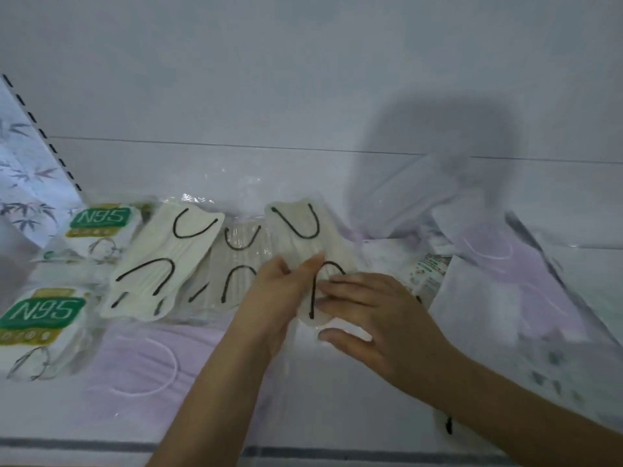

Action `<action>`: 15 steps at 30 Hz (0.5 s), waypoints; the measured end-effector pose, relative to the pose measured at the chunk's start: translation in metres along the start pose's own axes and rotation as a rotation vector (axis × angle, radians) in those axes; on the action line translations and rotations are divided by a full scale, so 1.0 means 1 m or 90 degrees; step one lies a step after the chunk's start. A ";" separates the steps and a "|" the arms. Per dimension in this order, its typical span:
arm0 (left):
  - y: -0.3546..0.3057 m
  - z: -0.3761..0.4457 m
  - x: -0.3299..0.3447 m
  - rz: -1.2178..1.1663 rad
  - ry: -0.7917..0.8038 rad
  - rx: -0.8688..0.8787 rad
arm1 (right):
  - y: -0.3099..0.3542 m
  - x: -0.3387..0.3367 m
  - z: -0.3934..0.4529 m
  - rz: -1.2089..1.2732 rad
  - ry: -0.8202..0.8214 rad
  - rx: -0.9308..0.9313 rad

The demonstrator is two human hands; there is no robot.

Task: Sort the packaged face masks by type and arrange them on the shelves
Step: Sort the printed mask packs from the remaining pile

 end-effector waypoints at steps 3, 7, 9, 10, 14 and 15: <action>-0.016 0.011 -0.029 0.269 -0.177 0.132 | -0.007 -0.003 0.005 0.080 -0.003 0.080; -0.040 0.033 -0.076 0.487 -0.261 0.169 | -0.032 -0.003 0.020 0.116 0.056 0.212; -0.040 0.040 -0.088 0.589 -0.336 0.225 | -0.050 0.007 0.023 -0.030 0.176 0.220; -0.038 0.039 -0.087 0.625 -0.377 0.276 | -0.059 0.012 0.023 -0.102 0.226 0.219; -0.028 0.023 -0.046 0.556 -0.341 0.437 | -0.086 0.039 0.042 -0.214 0.285 0.240; -0.022 0.019 -0.034 0.524 -0.288 0.449 | -0.089 0.045 0.047 -0.207 0.290 0.239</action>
Point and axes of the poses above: each hand's wrist, its own z-axis towards the middle knuckle, its own x-axis out of the palm, y = z × x, the point moved 1 cm from there along z, towards the middle knuckle, and after that the axes turned 6 degrees about -z, right-handed, at the moved point
